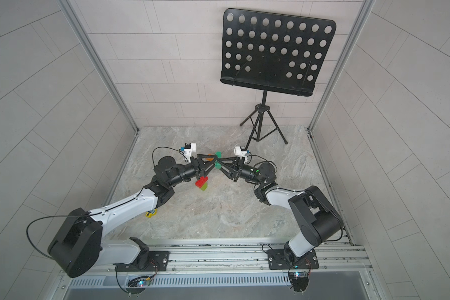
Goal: Assemble an ice cream with lego
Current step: Pick up the lego brick from the center of the board, then assemble the lego brick with the lego brick.
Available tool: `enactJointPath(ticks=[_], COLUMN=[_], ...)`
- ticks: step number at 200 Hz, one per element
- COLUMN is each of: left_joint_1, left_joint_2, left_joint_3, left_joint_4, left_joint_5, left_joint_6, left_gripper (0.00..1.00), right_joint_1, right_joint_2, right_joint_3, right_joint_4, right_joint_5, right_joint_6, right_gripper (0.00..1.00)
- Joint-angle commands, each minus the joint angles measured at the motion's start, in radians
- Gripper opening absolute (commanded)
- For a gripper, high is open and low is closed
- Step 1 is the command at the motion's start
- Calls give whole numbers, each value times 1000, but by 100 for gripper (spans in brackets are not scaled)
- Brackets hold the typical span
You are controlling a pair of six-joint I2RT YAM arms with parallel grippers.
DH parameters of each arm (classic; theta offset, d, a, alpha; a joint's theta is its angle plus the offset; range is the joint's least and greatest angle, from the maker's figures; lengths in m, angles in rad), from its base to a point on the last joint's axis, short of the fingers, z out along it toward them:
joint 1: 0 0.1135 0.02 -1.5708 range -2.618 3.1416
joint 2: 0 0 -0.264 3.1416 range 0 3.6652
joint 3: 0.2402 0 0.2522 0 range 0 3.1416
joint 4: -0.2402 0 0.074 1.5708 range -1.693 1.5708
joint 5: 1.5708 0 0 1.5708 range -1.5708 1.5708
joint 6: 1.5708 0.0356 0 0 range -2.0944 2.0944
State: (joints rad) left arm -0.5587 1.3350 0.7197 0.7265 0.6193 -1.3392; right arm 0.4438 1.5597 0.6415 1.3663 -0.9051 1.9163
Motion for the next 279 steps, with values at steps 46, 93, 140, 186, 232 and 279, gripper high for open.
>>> enactJointPath(ticks=[46, 93, 140, 186, 232, 279], left_joint_1=[-6, -6, 5, 68, 149, -9], left_joint_2=[38, 46, 10, -99, -180, -18], left_joint_3=[44, 38, 38, 67, 285, 550], left_joint_4=[52, 69, 39, -239, -986, -1617], left_joint_5=[30, 27, 1, 1, -76, -536], left_joint_6=[-21, -39, -47, 71, 476, 1043], left_gripper=[43, 29, 7, 0, 0, 0], right_joint_1=[6, 7, 3, -21, -63, -16], right_joint_2=[8, 10, 6, -156, -341, -221], right_joint_3=[23, 24, 19, 3, 88, 270], right_joint_4=[39, 43, 35, -412, -1129, -1625], right_joint_5=[-20, -26, -55, -74, 47, 532], right_joint_6=[12, 18, -5, -343, -850, -1242], right_gripper=[0, 0, 34, 86, 95, 81])
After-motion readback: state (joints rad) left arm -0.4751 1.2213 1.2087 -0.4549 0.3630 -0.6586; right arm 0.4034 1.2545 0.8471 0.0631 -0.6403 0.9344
